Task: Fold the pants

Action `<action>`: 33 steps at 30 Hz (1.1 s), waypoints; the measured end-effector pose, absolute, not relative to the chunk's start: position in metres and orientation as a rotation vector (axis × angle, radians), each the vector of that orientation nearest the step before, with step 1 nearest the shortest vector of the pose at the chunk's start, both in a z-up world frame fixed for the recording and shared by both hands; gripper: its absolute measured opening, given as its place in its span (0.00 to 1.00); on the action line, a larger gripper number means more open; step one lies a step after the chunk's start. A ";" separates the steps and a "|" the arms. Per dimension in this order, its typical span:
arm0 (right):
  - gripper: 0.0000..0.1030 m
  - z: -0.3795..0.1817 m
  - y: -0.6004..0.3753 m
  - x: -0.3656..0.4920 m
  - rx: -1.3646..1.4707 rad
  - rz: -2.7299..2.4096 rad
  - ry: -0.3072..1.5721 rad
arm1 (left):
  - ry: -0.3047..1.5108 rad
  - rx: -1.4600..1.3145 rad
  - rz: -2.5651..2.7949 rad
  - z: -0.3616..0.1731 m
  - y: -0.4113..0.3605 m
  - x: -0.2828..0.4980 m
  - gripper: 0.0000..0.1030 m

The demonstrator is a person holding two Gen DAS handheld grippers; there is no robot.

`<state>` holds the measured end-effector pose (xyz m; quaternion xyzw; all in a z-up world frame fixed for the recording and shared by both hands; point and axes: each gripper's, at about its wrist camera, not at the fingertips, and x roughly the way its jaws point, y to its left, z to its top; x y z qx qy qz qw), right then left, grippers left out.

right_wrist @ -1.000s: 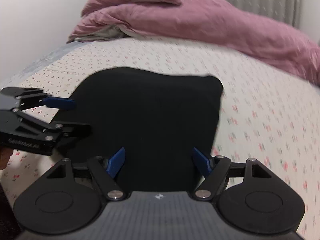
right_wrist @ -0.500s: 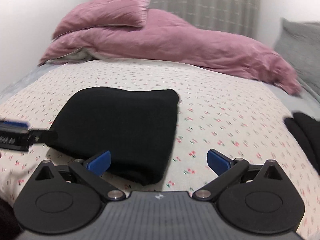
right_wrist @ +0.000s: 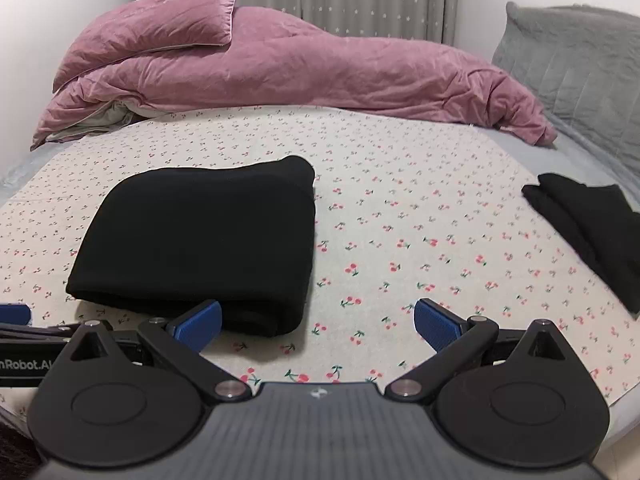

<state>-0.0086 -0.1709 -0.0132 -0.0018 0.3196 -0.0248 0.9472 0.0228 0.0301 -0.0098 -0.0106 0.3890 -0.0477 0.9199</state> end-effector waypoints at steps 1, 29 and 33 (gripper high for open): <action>1.00 -0.013 -0.171 -0.008 -0.006 -0.053 0.648 | 0.797 -0.015 -0.091 -0.009 0.029 0.023 1.00; 1.00 -0.018 -0.169 -0.005 -0.034 -0.063 0.679 | 0.816 0.046 -0.040 -0.017 0.022 0.030 1.00; 1.00 -0.018 -0.171 -0.005 -0.034 -0.065 0.683 | 0.817 0.051 -0.039 -0.018 0.021 0.030 1.00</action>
